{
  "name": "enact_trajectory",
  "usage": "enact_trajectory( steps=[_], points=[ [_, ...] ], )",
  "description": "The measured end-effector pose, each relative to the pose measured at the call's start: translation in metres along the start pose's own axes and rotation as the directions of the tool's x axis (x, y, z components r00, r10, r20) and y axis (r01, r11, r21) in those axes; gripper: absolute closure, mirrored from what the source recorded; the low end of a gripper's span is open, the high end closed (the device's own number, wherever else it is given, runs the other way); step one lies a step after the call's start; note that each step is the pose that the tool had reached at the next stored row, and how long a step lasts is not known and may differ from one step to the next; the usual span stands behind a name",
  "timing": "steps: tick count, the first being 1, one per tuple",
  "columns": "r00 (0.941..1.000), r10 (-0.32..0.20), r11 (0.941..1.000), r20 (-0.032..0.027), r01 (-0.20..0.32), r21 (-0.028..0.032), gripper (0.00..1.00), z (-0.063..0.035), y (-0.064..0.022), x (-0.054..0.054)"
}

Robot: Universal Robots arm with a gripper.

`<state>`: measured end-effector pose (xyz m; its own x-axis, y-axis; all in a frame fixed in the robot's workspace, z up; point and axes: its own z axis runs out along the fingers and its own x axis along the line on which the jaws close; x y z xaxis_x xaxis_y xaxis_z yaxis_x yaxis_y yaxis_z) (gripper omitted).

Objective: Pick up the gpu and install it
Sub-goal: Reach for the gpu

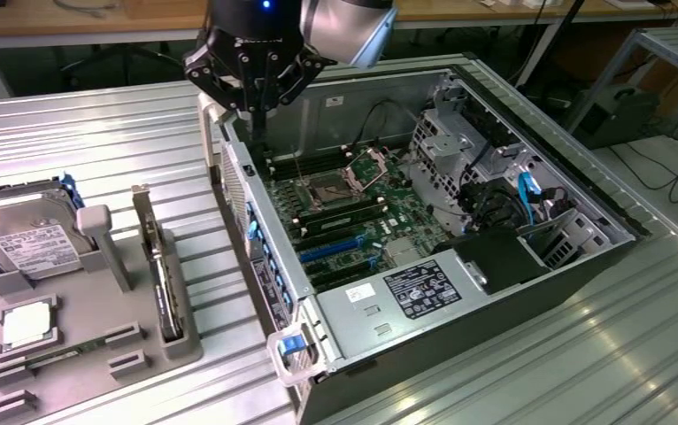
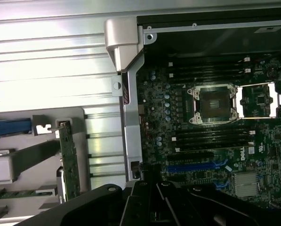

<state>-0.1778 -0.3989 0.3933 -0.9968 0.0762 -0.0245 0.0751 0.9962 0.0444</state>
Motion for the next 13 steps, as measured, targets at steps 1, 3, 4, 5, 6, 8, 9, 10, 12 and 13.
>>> enact_trajectory(
  steps=[1,3,4,5,6,8,9,10,12,13],
  points=[
    [1.0,0.0,1.0,0.0,0.0,0.0,0.89,0.0,0.0,0.0006],
    [1.0,0.0,1.0,0.0,0.0,0.0,0.89,0.0,-0.0001,0.0017],
    [1.0,0.0,1.0,0.0,0.0,-0.0001,0.89,0.0,-0.0002,0.0022],
    [1.0,0.0,1.0,0.0,0.0,0.0,0.89,-0.0001,-0.0002,0.0028],
    [1.0,0.0,1.0,0.0,0.0,0.0,0.89,-0.0001,-0.0002,0.0033],
    [1.0,0.0,1.0,0.0,0.0,0.0,0.89,-0.0001,-0.0003,0.0044],
    [1.0,0.0,1.0,0.0,0.0,0.0,0.89,-0.0001,-0.0004,0.005],
    [1.0,0.0,1.0,0.0,0.0,0.0,0.89,-0.0001,-0.0004,0.0055],
    [1.0,0.0,1.0,0.0,0.0,0.0,0.89,-0.0002,-0.0005,0.0066],
    [1.0,0.0,1.0,0.0,0.0,0.0,0.89,-0.0002,-0.0005,0.0073]
  ],
)
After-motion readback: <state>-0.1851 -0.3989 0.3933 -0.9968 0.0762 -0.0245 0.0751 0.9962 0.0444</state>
